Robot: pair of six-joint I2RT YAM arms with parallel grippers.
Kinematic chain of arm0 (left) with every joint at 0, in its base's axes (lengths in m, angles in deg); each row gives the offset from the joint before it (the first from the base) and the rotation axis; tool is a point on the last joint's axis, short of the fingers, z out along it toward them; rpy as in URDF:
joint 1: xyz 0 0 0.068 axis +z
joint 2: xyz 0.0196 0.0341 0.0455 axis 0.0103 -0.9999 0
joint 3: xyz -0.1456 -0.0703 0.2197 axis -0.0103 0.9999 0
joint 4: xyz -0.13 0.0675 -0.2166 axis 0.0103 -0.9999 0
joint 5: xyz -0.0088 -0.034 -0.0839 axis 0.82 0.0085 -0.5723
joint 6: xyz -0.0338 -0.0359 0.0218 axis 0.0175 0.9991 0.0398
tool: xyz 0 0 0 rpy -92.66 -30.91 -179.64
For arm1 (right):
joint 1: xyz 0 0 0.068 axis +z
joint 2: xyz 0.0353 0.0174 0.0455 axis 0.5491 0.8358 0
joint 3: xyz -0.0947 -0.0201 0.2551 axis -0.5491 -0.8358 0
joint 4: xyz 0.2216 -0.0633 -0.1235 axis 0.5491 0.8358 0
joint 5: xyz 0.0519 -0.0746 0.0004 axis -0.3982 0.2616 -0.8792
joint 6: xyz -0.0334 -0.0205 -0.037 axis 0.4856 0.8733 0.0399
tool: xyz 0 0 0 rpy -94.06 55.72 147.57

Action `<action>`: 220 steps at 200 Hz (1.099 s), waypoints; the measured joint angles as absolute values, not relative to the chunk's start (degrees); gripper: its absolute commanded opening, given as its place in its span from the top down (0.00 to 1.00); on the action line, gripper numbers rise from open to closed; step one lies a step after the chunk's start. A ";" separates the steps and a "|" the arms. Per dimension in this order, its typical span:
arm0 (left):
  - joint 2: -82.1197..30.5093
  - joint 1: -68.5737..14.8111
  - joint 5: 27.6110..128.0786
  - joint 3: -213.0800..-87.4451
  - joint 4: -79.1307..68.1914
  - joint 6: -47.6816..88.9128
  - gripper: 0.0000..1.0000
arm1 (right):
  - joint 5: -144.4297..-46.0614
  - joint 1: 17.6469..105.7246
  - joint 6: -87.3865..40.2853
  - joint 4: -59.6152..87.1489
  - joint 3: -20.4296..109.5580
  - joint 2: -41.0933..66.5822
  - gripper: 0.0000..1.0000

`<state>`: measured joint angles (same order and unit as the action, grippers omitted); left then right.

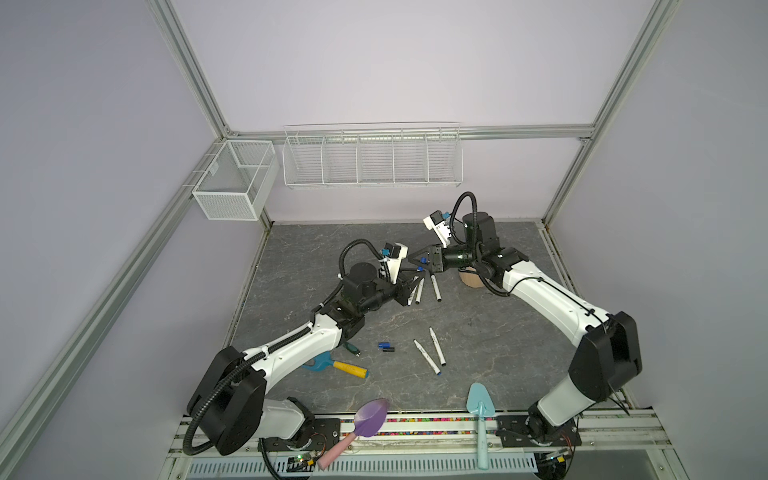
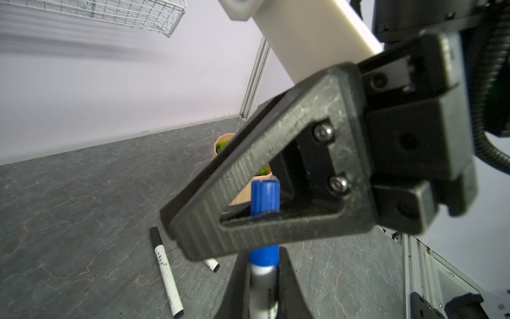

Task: Insert the pens into the pen caps
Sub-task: 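Open the right gripper and withdraw it from the capped marker, then set the capped marker down with the left gripper while the right moves to markers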

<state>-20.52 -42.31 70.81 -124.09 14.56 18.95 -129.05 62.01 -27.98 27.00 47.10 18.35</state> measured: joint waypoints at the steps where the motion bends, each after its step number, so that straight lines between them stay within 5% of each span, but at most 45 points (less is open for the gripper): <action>1: -20.46 -42.37 70.88 -123.98 14.67 18.97 1.00 | -129.16 62.01 -27.96 27.22 47.10 18.35 0.78; 21: -19.67 -43.14 73.26 -120.74 19.39 20.13 1.00 | -130.23 62.06 -29.29 30.30 46.75 18.33 0.52; 44: -19.58 -43.29 76.60 -116.35 26.49 23.23 1.00 | -129.35 61.66 -31.54 30.82 45.85 18.04 0.40; 140: -34.55 -42.20 92.98 -117.13 29.14 28.19 1.00 | -111.04 57.01 -34.71 27.65 40.08 4.08 0.39; 220: -51.67 -38.81 92.32 -130.49 19.72 30.03 1.00 | -108.50 57.01 -34.52 30.61 36.52 4.03 0.40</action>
<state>-51.67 -38.81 92.32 -130.49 19.72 30.03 -108.50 57.01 -34.52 30.61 36.52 4.03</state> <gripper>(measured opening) 0.107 0.605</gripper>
